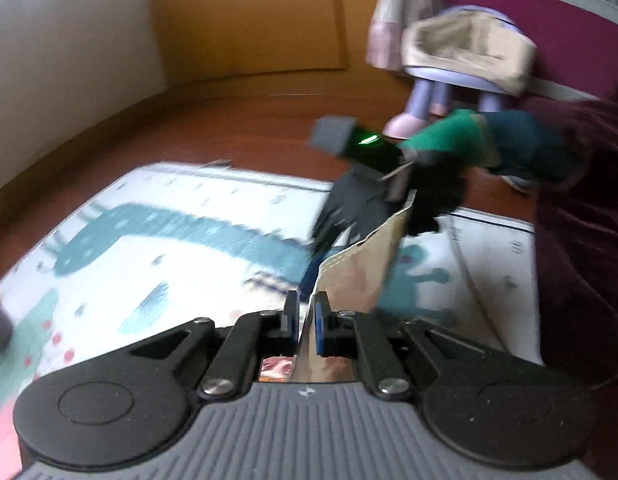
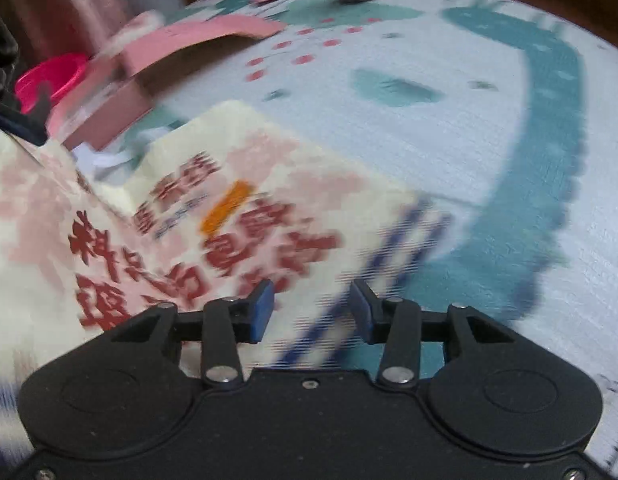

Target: Fold shopping bag

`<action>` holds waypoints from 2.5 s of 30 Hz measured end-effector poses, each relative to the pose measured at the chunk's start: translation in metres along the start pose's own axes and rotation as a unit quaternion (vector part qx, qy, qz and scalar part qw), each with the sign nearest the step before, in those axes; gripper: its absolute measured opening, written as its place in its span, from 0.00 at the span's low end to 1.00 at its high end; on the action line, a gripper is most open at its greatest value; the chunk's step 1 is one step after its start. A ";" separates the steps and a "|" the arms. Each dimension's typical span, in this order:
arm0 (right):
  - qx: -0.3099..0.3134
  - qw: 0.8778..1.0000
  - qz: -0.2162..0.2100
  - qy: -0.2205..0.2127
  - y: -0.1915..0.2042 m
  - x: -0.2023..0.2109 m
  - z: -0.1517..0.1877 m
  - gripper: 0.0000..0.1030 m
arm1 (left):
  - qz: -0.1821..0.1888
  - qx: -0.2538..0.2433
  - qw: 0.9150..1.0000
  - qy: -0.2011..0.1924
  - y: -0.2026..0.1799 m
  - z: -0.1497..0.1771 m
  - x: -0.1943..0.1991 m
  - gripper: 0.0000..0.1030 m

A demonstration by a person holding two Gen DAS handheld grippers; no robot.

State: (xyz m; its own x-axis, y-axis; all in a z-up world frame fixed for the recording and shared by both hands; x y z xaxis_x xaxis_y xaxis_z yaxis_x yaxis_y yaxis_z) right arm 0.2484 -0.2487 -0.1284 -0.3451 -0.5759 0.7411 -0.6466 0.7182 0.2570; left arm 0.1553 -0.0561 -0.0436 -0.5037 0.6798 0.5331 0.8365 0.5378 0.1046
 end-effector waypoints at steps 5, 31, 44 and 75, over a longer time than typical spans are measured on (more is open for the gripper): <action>-0.047 0.995 0.056 -0.065 -0.023 0.027 -0.013 0.42 | -0.050 0.020 0.999 0.007 0.024 0.010 -0.019 0.07; -0.014 0.987 0.046 -0.153 0.013 0.030 -0.027 0.57 | -0.273 0.158 0.947 -0.058 0.059 0.026 0.070 0.59; -0.100 0.982 -0.007 -0.159 -0.020 0.003 -0.008 0.61 | -0.245 0.309 0.918 -0.044 0.052 0.106 0.072 0.59; -0.182 0.924 -0.175 -0.288 -0.004 0.042 -0.023 0.02 | -0.216 0.386 0.897 0.027 0.030 0.144 0.041 0.29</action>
State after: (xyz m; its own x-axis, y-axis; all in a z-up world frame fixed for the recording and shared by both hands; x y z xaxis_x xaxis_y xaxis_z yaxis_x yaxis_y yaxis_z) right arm 0.2518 -0.2665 -0.0840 -0.5303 -0.8348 0.1478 -0.5521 0.4723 0.6871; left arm 0.1283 0.0593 -0.1391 -0.7165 0.3117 0.6241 0.1578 0.9439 -0.2902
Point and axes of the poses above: each gripper's, at about its wrist camera, not at the fingertips, and x roughly against the way its jaws point, y to its left, z to its underside, the point moved 2 cm from there along -x, roughly the way its jaws point, and after that the axes turned 7 degrees about -y, right-handed, at the moved point
